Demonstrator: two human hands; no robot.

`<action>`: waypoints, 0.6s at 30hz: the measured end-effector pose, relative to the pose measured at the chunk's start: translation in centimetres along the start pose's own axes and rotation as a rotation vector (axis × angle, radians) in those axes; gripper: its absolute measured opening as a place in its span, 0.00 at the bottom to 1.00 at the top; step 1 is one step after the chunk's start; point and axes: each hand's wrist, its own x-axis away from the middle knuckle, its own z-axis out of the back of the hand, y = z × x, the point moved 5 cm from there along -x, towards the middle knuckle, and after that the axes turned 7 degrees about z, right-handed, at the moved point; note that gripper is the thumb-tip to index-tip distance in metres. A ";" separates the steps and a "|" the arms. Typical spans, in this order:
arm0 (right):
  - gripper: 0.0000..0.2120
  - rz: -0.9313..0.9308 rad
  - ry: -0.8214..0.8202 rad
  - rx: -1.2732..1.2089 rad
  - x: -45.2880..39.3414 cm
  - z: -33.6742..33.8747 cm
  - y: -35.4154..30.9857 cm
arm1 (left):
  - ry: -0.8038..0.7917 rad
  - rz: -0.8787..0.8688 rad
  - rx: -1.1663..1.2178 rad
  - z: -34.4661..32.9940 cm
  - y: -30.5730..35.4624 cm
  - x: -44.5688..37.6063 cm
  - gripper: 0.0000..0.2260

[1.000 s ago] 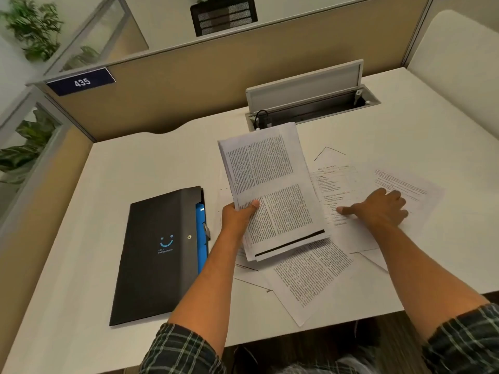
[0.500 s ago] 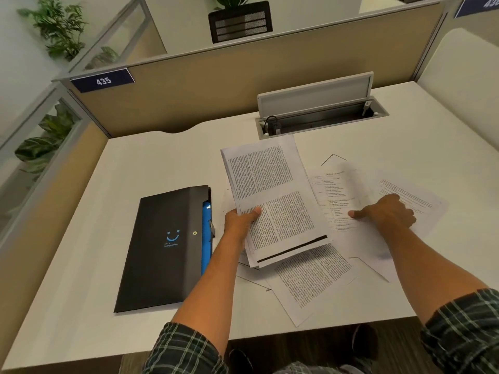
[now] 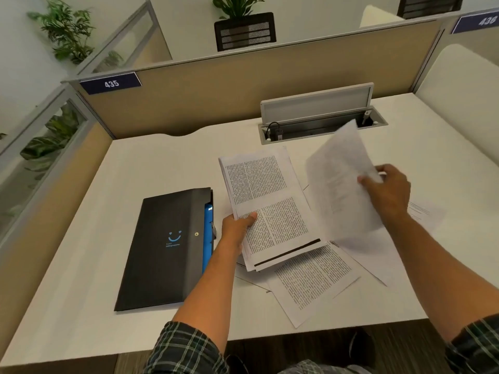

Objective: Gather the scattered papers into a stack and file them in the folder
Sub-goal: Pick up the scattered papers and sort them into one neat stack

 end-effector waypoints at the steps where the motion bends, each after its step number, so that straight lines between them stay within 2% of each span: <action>1: 0.14 0.044 0.054 -0.068 -0.3 0.7 -1.5 | 0.005 0.004 -0.003 0.0 -0.1 -0.1 0.18; 6: 0.11 0.244 0.155 -0.476 -0.4 3.6 -8.4 | 0.025 0.022 -0.009 -0.2 -0.4 -0.5 0.20; 10: 0.12 0.218 0.061 -0.664 -0.2 3.1 -8.9 | 0.000 0.022 -0.011 -0.7 -0.3 -0.4 0.19; 15: 0.13 0.127 -0.136 -0.448 2.3 -1.6 -5.6 | -0.124 0.003 -0.010 -2.5 0.3 0.2 0.14; 18: 0.16 0.008 -0.251 -0.289 4.1 -3.6 -3.2 | -0.126 0.011 -0.092 -3.5 0.8 0.6 0.10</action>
